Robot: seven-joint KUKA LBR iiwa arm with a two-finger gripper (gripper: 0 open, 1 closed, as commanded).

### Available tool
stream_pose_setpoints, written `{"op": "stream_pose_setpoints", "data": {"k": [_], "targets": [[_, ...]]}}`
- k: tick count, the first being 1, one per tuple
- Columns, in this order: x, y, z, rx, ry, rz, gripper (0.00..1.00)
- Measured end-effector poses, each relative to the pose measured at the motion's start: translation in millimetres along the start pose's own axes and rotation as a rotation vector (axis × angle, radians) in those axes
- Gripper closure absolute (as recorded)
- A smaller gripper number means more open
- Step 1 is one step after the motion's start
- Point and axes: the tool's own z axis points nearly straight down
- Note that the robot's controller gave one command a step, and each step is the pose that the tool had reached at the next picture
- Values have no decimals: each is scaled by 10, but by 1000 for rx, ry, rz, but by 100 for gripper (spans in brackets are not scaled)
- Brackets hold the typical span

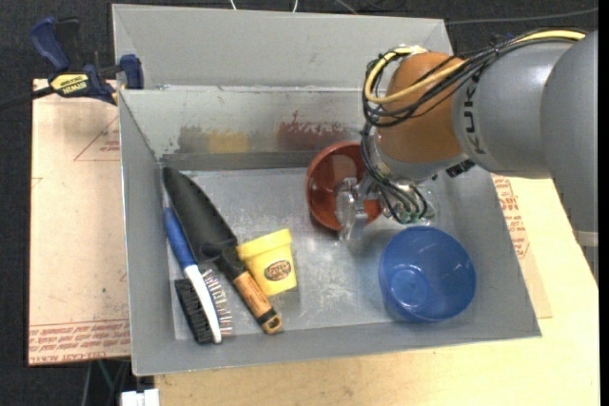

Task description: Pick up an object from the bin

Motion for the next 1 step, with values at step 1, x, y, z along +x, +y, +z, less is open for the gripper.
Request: {"op": "stream_pose_setpoints", "data": {"k": [1], "targets": [[0, 0, -2, 0, 0, 0, 100]]}}
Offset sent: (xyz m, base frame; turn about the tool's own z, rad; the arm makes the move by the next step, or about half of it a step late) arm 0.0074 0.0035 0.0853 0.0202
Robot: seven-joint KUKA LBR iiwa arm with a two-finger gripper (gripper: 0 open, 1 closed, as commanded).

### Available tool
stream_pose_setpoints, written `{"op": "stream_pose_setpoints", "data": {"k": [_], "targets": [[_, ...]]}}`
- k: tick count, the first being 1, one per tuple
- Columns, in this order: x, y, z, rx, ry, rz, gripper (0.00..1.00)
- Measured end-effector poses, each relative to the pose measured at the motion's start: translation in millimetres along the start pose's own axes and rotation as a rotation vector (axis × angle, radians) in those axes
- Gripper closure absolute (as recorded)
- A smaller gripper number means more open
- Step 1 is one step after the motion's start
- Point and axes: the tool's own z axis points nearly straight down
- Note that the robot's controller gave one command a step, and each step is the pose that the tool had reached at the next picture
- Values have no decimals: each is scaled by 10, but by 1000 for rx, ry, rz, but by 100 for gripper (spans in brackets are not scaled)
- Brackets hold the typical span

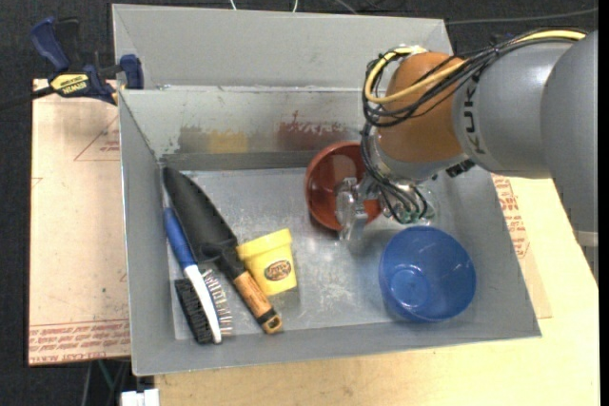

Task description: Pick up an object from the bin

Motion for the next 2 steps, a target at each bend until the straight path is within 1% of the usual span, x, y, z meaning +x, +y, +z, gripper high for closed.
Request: {"op": "stream_pose_setpoints", "data": {"k": [1, 2], "targets": [[-102, 35, -871, -1, -7, 18, 100], [-144, 79, -1134, -2, 8, -29, 100]]}}
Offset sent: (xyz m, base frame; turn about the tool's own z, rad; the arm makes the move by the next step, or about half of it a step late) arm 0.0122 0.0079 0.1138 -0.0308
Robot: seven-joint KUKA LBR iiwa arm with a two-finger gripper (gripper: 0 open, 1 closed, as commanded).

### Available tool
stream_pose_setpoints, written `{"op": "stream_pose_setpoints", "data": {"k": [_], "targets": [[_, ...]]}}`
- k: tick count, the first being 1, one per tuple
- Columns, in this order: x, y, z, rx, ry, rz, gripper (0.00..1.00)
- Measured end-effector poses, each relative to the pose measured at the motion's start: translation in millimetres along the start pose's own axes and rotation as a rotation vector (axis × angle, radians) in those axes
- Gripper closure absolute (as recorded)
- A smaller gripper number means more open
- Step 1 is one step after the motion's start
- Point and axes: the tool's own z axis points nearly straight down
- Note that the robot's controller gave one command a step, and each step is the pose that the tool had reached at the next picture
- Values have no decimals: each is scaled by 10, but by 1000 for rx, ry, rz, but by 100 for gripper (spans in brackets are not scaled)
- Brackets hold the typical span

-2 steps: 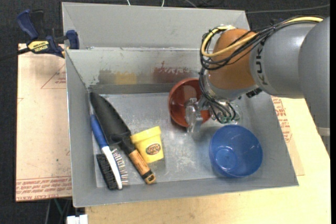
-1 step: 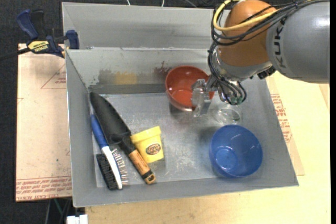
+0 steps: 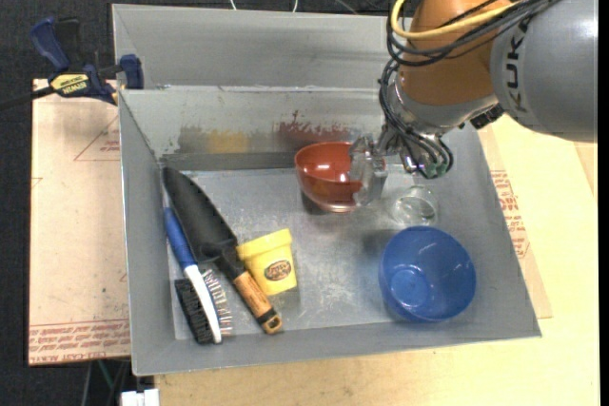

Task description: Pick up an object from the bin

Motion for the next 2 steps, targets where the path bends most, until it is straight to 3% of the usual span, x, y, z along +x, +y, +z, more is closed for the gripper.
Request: {"op": "stream_pose_setpoints", "data": {"k": [1, 2], "targets": [[-15, 144, 444, -2, 17, 53, 100], [-26, 115, 996, -1, 4, -200, 100]]}}
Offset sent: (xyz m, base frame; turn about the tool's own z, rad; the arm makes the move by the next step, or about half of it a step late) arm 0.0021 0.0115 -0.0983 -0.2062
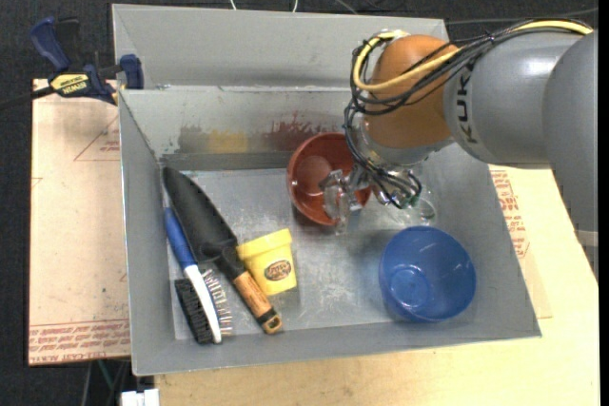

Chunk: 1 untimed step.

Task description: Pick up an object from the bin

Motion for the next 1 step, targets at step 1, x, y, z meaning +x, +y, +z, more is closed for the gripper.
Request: {"op": "stream_pose_setpoints", "data": {"k": [1], "targets": [[21, 54, -1118, -2, 7, 105, 100]]}}
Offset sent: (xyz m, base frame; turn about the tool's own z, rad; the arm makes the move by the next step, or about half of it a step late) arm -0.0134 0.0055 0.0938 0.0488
